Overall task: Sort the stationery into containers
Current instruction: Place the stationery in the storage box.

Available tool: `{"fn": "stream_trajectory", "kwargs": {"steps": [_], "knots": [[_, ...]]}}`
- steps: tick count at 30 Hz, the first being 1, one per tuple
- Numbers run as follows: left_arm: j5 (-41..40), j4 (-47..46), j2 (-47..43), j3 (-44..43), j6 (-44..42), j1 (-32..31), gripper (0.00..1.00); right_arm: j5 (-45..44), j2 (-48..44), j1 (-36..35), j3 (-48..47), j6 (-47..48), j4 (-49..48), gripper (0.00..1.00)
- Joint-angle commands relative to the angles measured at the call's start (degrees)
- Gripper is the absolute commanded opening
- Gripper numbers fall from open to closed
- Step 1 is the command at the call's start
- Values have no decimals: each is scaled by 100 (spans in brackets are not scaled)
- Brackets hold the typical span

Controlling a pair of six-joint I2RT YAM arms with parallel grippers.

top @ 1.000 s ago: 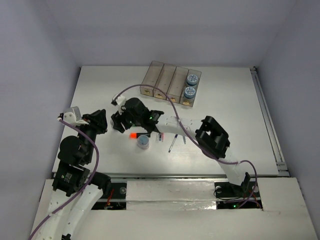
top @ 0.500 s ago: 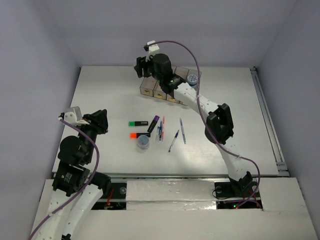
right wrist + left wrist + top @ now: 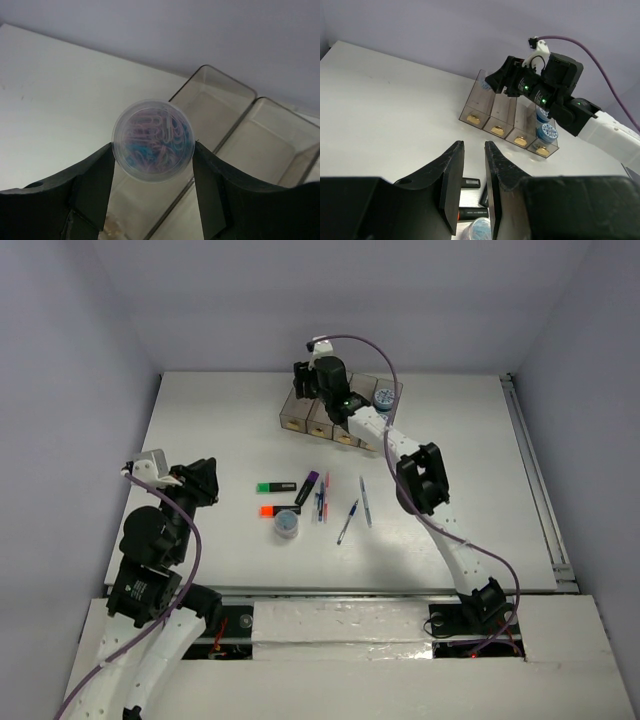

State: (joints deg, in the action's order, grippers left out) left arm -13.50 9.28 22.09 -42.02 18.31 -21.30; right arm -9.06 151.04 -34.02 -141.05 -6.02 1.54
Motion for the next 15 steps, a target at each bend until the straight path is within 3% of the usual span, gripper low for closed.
{"fn": "stream_trajectory", "kwargs": {"steps": [1, 15], "knots": [[67, -251, 103, -87, -46, -23, 21, -122, -189, 53, -195, -39, -585, 46], [93, -251, 129, -96, -73, -23, 21, 80, 312, 212, -475, -294, -611, 51]]}}
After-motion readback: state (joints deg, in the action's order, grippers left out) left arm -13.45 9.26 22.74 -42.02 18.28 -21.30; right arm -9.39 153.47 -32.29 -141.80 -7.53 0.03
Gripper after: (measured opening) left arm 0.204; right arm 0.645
